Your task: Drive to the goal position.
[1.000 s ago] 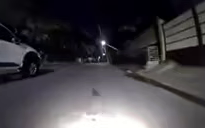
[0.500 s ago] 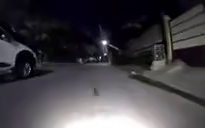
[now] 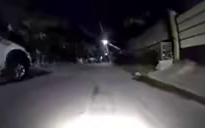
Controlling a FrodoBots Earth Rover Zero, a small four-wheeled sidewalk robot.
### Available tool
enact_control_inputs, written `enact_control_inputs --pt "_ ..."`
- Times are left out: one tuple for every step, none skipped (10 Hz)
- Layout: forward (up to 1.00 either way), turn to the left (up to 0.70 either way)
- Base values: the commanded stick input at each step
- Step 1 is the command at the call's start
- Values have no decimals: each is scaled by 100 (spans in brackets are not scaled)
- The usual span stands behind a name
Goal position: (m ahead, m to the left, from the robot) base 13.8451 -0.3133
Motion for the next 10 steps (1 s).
enact_control_inputs --pt "100 5" --pt "100 5" --pt "100 5" --pt "100 5" --pt "100 5" --pt "100 5" --pt "100 5" --pt "100 5" --pt "100 5" --pt "100 5"
